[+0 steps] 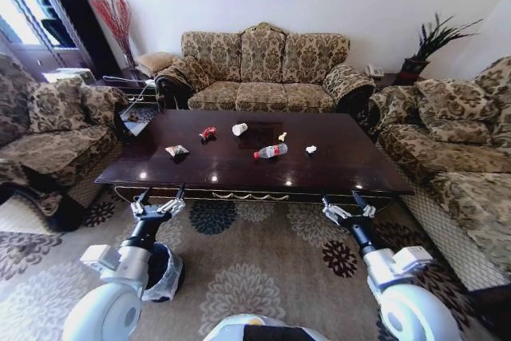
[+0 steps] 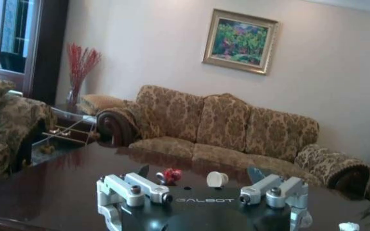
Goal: Move to the front of the table and place the trash on the table into the trash bin.
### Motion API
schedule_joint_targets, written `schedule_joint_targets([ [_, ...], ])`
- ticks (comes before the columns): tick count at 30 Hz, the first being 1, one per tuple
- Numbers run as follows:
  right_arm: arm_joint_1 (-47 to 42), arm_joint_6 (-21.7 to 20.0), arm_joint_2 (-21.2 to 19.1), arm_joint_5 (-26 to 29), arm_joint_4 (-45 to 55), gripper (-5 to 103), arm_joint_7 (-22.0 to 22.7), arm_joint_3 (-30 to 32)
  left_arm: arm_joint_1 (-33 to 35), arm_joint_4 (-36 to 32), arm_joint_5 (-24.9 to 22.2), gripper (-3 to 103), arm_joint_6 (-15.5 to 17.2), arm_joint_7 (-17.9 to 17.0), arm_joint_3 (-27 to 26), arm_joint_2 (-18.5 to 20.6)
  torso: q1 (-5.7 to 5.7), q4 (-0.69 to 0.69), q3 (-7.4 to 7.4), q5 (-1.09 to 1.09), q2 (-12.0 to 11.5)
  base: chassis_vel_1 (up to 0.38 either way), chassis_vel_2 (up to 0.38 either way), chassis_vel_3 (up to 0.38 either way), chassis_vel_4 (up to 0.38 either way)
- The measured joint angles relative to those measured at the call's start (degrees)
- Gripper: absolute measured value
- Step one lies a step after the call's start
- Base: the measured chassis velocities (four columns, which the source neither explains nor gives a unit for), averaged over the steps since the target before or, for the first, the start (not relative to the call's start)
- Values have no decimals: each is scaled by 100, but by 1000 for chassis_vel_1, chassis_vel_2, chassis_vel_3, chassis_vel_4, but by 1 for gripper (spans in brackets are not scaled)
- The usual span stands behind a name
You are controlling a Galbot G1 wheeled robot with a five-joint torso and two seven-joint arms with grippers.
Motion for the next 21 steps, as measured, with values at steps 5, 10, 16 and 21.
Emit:
schedule_joint_targets([
  [5, -3, 103, 21, 13, -2, 100, 28, 1, -42, -3, 46, 100, 2, -46, 37, -55, 0, 0, 0, 0, 0, 0, 0, 0, 0],
  [10, -29, 129, 47, 6, 2, 100, 57, -11, -52, 7, 92, 100, 11, -39, 23, -40, 0, 0, 0, 0, 0, 0, 0, 0, 0],
  [16, -23, 37, 59, -55, 18, 100, 55, 30, 1, 37, 311, 100, 43, 86, 202, -122, 0, 0, 0, 0, 0, 0, 0, 0, 0],
  [21, -21, -5, 116, -293, -31, 100, -69, -8, 97, 33, 477, 100, 14, 217, 257, -160, 0, 0, 0, 0, 0, 0, 0, 0, 0],
])
